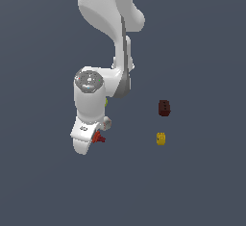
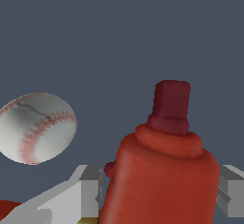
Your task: Pick up a designated object from a clutter of objects.
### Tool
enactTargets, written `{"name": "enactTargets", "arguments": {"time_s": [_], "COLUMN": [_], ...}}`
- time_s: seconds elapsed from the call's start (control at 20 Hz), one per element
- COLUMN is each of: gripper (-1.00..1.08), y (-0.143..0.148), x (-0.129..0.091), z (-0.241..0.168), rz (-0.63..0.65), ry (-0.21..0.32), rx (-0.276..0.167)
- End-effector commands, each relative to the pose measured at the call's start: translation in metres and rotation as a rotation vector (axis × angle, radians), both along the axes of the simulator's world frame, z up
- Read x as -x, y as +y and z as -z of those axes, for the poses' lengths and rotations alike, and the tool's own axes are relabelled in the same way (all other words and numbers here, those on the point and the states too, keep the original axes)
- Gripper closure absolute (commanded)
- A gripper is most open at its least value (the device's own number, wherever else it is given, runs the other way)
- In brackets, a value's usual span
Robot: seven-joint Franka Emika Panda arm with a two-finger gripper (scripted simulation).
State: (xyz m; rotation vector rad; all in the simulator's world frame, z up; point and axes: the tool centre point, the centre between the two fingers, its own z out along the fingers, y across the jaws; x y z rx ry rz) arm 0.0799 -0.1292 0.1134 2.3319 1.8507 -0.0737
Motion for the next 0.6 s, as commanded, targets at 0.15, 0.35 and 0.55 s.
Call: {"name": "enactTargets", "arguments": {"time_s": [0.15,0.35,0.55], "gripper": [1.08,1.08,1.08], "y": [0.026,0.045,0.063], "x": [-0.016,-0.027,-0.038], "z": [-0.059,-0.102,-0.142], "rz": [-0.002,-0.002,-0.002], "ry": [-0.004,-0.003,-0.002], "rx": [-0.001,-0.003,-0.004]}}
